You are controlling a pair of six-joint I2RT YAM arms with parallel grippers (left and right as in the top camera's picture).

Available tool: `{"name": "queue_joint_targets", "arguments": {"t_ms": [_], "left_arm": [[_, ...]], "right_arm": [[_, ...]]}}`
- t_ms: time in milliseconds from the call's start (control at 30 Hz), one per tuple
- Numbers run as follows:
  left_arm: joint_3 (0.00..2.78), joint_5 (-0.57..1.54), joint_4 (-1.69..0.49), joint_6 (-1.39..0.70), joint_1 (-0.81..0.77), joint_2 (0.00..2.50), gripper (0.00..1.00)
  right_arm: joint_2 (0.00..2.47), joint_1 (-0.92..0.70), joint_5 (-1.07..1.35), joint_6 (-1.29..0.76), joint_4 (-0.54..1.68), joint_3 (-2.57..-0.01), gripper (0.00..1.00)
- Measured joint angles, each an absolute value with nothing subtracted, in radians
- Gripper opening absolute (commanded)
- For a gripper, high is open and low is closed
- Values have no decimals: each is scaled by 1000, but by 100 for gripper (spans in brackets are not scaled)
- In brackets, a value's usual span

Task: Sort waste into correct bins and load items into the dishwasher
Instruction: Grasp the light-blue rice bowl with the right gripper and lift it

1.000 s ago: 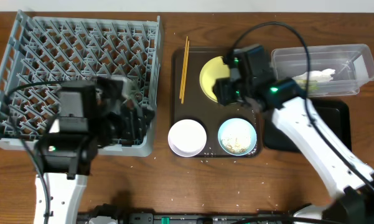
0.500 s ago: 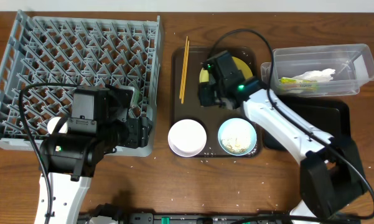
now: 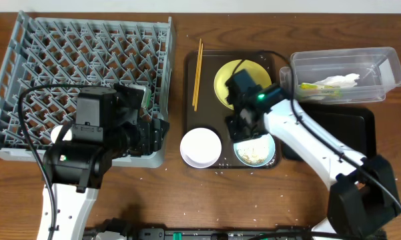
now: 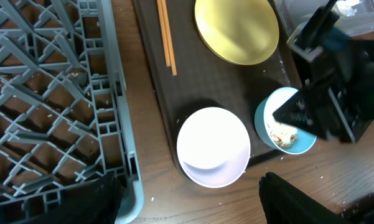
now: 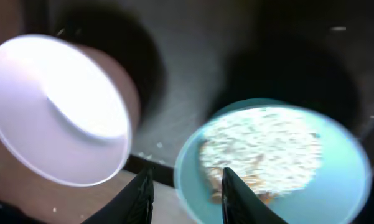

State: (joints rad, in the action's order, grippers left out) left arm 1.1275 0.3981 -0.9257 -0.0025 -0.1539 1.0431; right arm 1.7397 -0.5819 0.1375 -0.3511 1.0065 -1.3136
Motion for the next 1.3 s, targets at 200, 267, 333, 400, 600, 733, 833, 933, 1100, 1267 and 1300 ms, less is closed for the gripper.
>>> {"name": "queue_joint_targets", "arguments": {"t_ms": [200, 267, 333, 400, 600, 733, 833, 933, 1100, 1267, 1300], "left_arm": [[1127, 406, -925, -2, -154, 1046, 73], [1127, 407, -926, -2, -154, 1046, 73], [1127, 409, -927, -2, -154, 1046, 73], [1127, 410, -928, -2, -154, 1046, 73], [1127, 413, -936, -2, -154, 1047, 73], [1127, 413, -936, -2, -154, 1047, 73], [1127, 413, -936, -2, -154, 1047, 73], [1127, 413, -936, -2, -154, 1047, 73], [1127, 413, -936, -2, -154, 1047, 73], [1127, 413, -936, -2, -154, 1047, 74], [1127, 413, -936, -2, -154, 1047, 74]], "right_arm": [[1738, -647, 67, -395, 965, -1261, 33], [1738, -661, 46, -418, 913, -1213, 33], [1738, -665, 36, -439, 863, -1164, 33], [1738, -666, 27, -458, 816, -1120, 32], [1738, -666, 17, -485, 770, -1048, 3], [1732, -666, -12, -493, 770, -1046, 1], [1730, -663, -14, -493, 785, -1048, 1], [1716, -640, 20, -472, 799, -1056, 1], [1599, -526, 197, -414, 796, -1067, 1], [1409, -349, 366, -362, 801, -1077, 1], [1374, -306, 395, -352, 808, -1081, 1]]}}
